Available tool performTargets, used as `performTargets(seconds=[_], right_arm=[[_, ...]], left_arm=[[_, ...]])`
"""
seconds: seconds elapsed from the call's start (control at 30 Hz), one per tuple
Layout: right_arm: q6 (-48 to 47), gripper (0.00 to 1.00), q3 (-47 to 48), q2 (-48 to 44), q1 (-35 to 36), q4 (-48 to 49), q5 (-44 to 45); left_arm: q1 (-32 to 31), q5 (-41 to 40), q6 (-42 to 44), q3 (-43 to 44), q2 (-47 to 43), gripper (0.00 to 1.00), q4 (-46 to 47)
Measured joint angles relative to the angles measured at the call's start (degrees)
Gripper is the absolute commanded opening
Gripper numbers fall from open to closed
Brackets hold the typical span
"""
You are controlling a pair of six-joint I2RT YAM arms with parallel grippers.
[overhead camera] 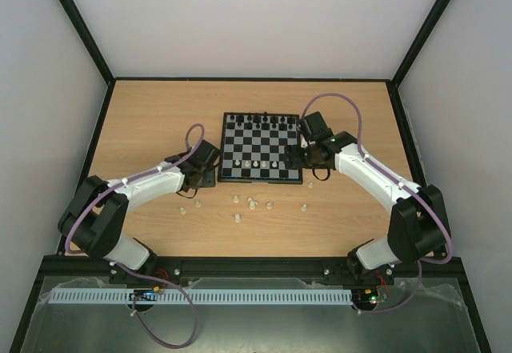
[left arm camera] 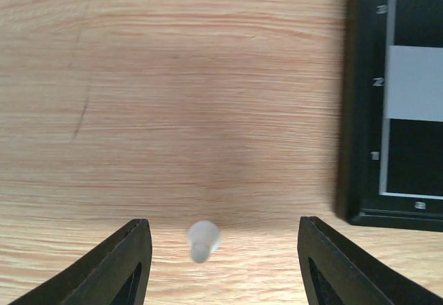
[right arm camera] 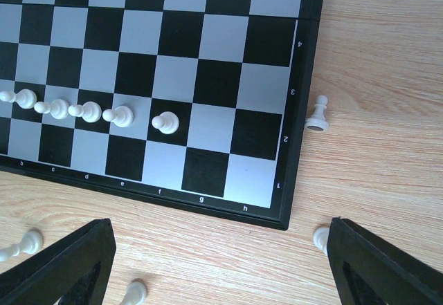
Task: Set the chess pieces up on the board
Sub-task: Pick up the chess piece at the center of the board.
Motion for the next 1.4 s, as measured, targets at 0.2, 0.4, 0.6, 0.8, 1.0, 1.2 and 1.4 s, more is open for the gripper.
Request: performTargets(seconds=[0.2, 0.4, 0.6, 0.8, 1.0, 1.2, 1.4], right_arm=[[0.0, 0.85, 0.0, 0.0, 0.0, 0.1, -0.4], [0.0, 0.85, 0.0, 0.0, 0.0, 0.1, -0.9], [0.0, 0.84, 0.0, 0.0, 0.0, 0.2, -1.0], [0.0, 0.84, 0.0, 0.0, 0.0, 0.2, -1.1], [0.0, 0.84, 0.0, 0.0, 0.0, 0.2, -1.2], [0.0, 0.84, 0.0, 0.0, 0.0, 0.2, -1.3], [0.0, 0.84, 0.0, 0.0, 0.0, 0.2, -1.3]], left_arm=[[2.1, 0.0, -0.4, -1.2, -0.1, 0.48, 0.7], [2.1, 0.0, -1.2, -1.7, 0.0, 0.41, 1.4], [2.1, -0.1, -1.5, -2.3, 0.0, 0.4, 1.6], [2.1, 0.0, -1.7, -3.8, 0.0, 0.35, 1.9], [2.1, 0.1, -2.0, -4.3, 0.3, 0.18, 2.8], [2.1, 0.2, -1.8, -4.3, 1.9, 0.11, 3.5], [2.1, 0.2, -1.5, -4.3, 1.8, 0.03, 3.6]])
